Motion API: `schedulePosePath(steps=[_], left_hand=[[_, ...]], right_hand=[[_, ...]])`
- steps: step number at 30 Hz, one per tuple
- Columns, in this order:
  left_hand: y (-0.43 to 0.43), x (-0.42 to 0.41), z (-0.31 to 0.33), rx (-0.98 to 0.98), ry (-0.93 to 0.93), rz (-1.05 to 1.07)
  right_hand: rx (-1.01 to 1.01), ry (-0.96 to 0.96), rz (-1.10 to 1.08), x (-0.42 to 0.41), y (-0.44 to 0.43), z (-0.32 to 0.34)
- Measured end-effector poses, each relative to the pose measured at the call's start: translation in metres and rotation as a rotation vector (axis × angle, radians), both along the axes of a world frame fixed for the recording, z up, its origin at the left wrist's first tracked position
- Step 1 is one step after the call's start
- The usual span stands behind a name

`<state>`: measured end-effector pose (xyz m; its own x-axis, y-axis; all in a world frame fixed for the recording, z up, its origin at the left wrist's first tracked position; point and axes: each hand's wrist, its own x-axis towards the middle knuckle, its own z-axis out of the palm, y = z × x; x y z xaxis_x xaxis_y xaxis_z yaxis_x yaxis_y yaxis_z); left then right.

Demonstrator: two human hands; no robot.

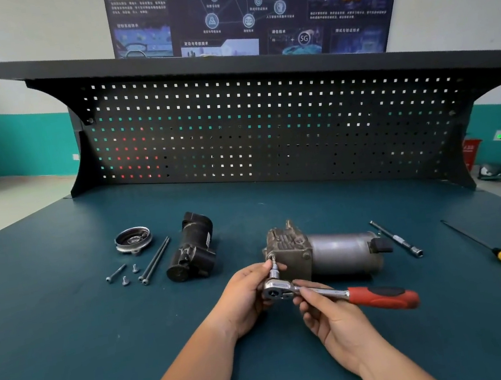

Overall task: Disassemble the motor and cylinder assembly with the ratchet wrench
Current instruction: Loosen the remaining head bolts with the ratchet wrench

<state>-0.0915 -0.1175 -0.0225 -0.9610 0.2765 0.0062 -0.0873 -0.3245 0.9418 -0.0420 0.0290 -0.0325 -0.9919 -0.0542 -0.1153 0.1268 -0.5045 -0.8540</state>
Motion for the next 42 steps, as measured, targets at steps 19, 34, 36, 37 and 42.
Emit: schedulePosePath(steps=[19,34,36,37,42], left_hand=[[-0.006,-0.013,-0.009,0.04,-0.041,0.424],[0.0,-0.009,-0.012,-0.327,0.378,0.18],[0.0,-0.01,-0.011,-0.308,0.37,0.189],[0.0,-0.01,-0.011,-0.297,0.365,0.19],[0.001,-0.011,-0.013,-0.258,0.336,0.195]], right_hand=[[-0.028,0.04,-0.03,-0.004,0.0,-0.001],[-0.047,0.069,-0.051,-0.009,-0.004,0.003],[-0.009,0.116,-0.06,-0.008,-0.004,0.001],[0.014,0.138,-0.066,-0.008,-0.004,0.001],[0.006,0.122,-0.096,-0.006,-0.007,0.0]])
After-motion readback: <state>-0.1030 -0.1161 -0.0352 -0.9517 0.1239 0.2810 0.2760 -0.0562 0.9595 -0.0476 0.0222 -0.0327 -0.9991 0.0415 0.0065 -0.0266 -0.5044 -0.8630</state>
